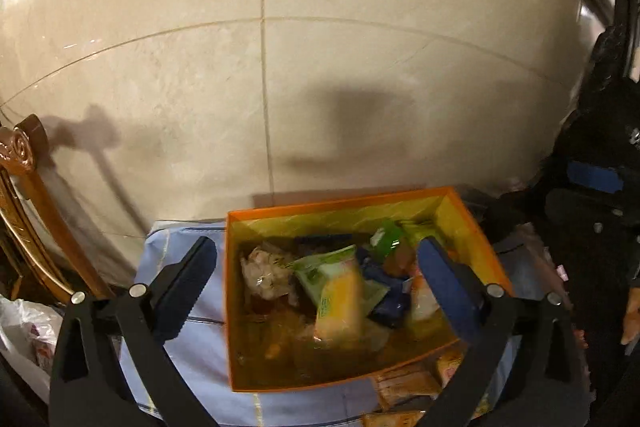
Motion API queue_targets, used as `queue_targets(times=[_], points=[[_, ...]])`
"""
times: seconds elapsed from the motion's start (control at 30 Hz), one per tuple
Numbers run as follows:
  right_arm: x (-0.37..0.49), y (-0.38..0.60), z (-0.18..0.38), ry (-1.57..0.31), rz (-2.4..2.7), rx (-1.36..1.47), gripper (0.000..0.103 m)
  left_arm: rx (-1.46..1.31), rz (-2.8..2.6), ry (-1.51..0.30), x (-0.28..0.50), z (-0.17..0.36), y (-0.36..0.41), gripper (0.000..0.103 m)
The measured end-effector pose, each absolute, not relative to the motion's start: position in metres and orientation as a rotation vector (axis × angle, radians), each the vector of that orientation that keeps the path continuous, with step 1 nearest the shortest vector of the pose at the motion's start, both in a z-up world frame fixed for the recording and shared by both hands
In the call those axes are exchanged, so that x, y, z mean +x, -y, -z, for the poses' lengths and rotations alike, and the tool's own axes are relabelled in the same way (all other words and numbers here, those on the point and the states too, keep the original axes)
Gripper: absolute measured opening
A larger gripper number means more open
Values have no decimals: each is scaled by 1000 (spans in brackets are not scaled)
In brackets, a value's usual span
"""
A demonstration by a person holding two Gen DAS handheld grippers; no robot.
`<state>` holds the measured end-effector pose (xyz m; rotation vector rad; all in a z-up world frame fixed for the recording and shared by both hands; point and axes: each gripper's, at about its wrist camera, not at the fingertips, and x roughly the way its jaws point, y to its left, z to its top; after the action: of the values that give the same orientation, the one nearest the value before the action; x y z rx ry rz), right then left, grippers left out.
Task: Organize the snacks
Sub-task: 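Open both tools to drop the packets into the orange box, then grasp the red chocolate bar with the left tool while the right tool grasps the white candy bag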
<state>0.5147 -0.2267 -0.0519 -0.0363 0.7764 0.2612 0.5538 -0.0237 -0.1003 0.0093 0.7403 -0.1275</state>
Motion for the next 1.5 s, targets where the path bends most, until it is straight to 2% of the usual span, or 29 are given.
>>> queue_targets(times=[0.17,0.3,0.57,0.67,0.87,1.07,1.2,1.23,1.33,1.43,1.5], points=[[500,240,73,-809,-254,4,86,-12,136,-773,543,114,11,99],[465,253,107,-867,-221,14,87,-12,190,-811,501,140,8,99],[383,284,254,-1187,-88,119,87,227,387,-977,372,264,63,99],[371,279,276,-1213,-89,99,87,229,375,-966,346,287,80,99],[368,265,287,-1210,-97,54,86,129,266,-982,348,304,101,99],[369,251,282,-1199,-102,-6,86,187,161,-1080,355,333,113,97],[367,255,284,-1191,-117,-39,86,176,150,-1079,351,328,89,64],[366,254,287,-1190,-123,-44,86,180,148,-1077,349,328,83,63],[364,248,291,-1182,-140,-29,86,128,95,-1098,350,326,55,63],[367,241,291,-1168,-140,-14,86,93,105,-1108,351,328,39,68],[371,236,298,-1186,-112,-17,86,103,111,-1104,352,329,34,77]])
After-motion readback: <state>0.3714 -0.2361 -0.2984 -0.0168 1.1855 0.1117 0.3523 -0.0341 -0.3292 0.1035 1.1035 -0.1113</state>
